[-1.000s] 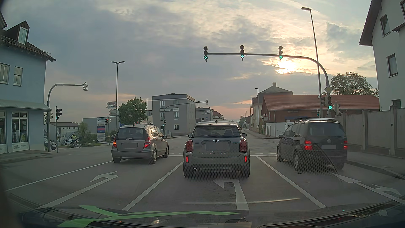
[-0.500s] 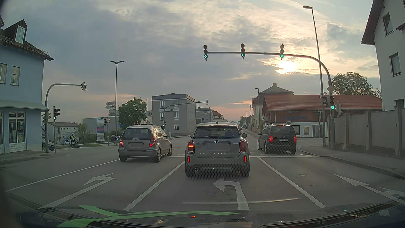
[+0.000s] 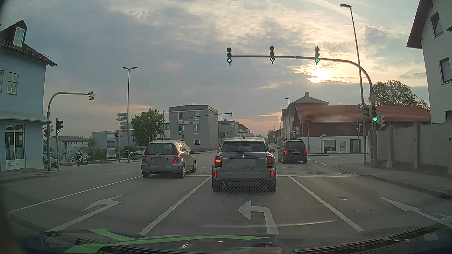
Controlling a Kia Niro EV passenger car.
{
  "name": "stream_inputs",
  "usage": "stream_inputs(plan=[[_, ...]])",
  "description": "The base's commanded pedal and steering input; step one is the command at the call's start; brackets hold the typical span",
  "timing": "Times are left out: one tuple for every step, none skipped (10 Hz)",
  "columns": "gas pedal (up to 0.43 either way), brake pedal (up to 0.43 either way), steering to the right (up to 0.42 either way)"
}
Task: Follow the waypoints while adhering to traffic rules and regulations
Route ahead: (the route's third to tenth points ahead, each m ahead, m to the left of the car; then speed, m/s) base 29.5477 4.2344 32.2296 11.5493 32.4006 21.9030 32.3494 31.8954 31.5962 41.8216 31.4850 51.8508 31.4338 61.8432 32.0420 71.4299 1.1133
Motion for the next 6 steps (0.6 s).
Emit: stream_inputs(plan=[[0.098,0.0,-0.005],[0.11,0.0,-0.005],[0.13,0.0,-0.005],[0.13,0.0,-0.004],[0.13,0.0,-0.003],[0.13,0.0,-0.003]])
